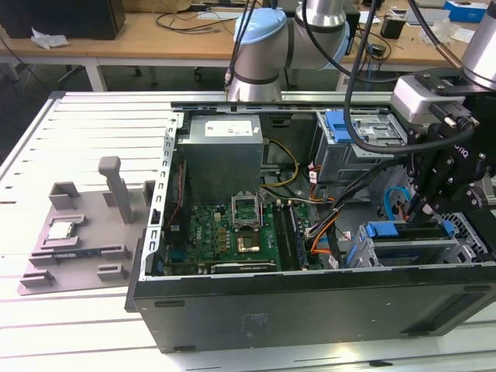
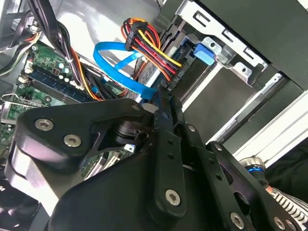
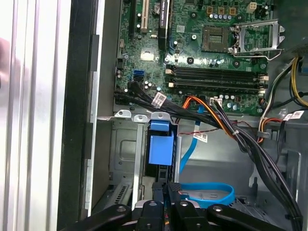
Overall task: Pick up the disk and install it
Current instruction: 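Insert the second disk wire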
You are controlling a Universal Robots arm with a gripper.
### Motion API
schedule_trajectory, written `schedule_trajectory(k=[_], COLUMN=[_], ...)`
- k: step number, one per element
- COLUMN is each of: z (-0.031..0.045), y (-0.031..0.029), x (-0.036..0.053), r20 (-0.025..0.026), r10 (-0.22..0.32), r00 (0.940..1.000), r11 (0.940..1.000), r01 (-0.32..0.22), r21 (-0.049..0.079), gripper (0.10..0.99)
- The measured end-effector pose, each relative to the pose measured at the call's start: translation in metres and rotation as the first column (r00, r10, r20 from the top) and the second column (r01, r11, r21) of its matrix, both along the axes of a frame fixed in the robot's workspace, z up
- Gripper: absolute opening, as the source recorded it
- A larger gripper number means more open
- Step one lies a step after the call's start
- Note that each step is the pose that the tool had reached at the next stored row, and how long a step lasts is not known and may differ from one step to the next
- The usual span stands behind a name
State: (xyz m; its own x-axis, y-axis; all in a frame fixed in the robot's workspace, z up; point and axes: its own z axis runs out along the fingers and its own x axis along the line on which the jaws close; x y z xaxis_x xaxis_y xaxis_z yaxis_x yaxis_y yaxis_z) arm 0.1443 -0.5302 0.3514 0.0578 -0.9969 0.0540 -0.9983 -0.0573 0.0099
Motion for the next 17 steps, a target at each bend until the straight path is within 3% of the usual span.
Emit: schedule_trajectory(k=[8, 17], z=[-0.0033, -0.0066], y=[-0.0066, -0.0045], x=[0.0001, 0.0018], r20=[-0.0001, -0.0001], r10=[0.0, 0.0], r00=[1.0, 1.0], r11=[1.0, 1.0], r01=[0.0, 0.0], r21=[-0.001, -0.001], gripper=[0.161, 0.161])
